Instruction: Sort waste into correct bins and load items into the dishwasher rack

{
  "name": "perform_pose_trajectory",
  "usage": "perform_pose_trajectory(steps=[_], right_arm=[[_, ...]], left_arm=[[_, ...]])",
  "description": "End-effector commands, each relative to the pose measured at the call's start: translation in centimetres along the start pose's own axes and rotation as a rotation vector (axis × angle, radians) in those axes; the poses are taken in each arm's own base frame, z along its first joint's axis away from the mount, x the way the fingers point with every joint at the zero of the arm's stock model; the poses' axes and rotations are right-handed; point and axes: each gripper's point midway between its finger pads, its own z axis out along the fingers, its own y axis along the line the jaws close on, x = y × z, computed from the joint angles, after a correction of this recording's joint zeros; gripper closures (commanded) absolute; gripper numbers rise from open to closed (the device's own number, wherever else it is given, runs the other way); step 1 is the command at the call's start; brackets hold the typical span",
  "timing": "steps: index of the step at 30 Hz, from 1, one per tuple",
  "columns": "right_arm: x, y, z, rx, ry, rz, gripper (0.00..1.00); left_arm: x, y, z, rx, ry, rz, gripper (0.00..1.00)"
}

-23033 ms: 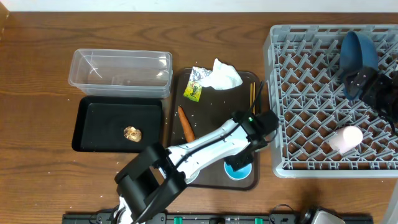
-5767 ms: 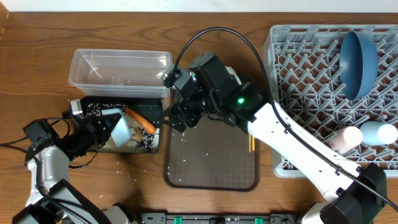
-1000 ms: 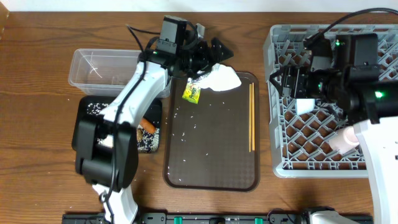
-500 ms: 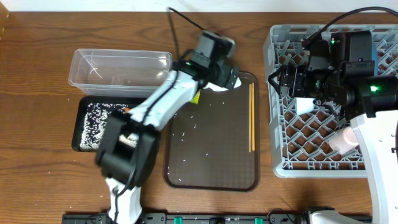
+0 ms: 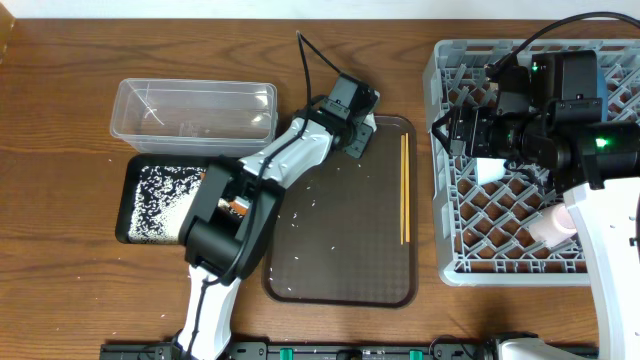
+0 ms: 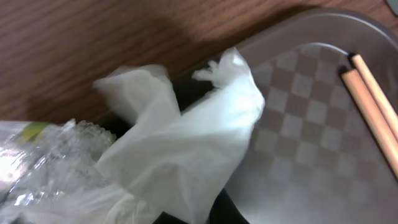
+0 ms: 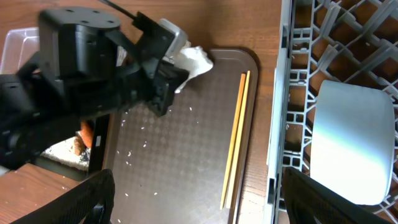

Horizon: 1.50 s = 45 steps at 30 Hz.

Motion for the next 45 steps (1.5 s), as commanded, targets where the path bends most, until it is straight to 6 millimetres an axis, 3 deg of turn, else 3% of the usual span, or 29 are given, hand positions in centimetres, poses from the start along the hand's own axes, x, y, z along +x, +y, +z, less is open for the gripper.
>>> perform_pose_trajectory(steps=[1,4,9,13,19,22,23,24,25,30,34,40,45], right_arm=[[-0.3,0.3,-0.3,0.011,-0.015,-0.020,0.18],[-0.4,0.3,-0.3,0.010,-0.022,-0.022,0.17],[-0.7,0.4,-0.3,0.007,-0.032,-0.026,0.16],[-0.9,0.5,-0.3,0.005,-0.041,-0.029,0.16],[-1.0,0.5,-0.3,0.005,-0.043,-0.029,0.15],[-1.0,0.5,-0.3,0.004,-0.042,-0.030,0.15],[-0.9,0.5,-0.3,0.005,-0.041,-0.029,0.15],[-0.9,0.5,-0.3,0.005,-0.039,-0.028,0.15],[-0.9,0.4,-0.3,0.006,-0.038,-0.028,0.14],[-1.0,0.5,-0.3,0.005,-0.043,-0.030,0.14],[-0.9,0.5,-0.3,0.005,-0.039,-0.029,0.13],[-0.6,0.4,-0.3,0.008,-0.028,-0.024,0.13],[-0.5,0.4,-0.3,0.009,-0.022,-0.023,0.13]], left_arm=[[-4.3,-0.3,-6.7,-0.006,-0.135,-0.007,0.94],[-5.0,0.6,-11.1,-0.036,-0.168,-0.014,0.94],[-3.0,6.9,-15.0,-0.288,-0.110,-0.079,0.94],[-1.1,11.1,-15.5,-0.343,-0.052,-0.155,0.94],[0.1,17.5,-15.6,-0.412,-0.067,-0.271,0.94],[1.3,19.2,-14.7,-0.398,-0.041,-0.313,0.77],[1.6,19.0,-14.5,-0.366,-0.030,-0.321,0.70],[1.8,18.4,-14.3,-0.328,-0.020,-0.325,0.53],[1.8,17.8,-14.3,-0.297,-0.016,-0.326,0.44],[0.9,13.4,-13.9,-0.132,-0.022,-0.291,0.43],[0.6,9.5,-12.1,-0.068,0.006,-0.218,0.43],[1.8,4.2,-6.2,-0.001,0.087,-0.077,0.33],[3.0,2.2,-1.7,0.020,0.118,-0.033,0.27]])
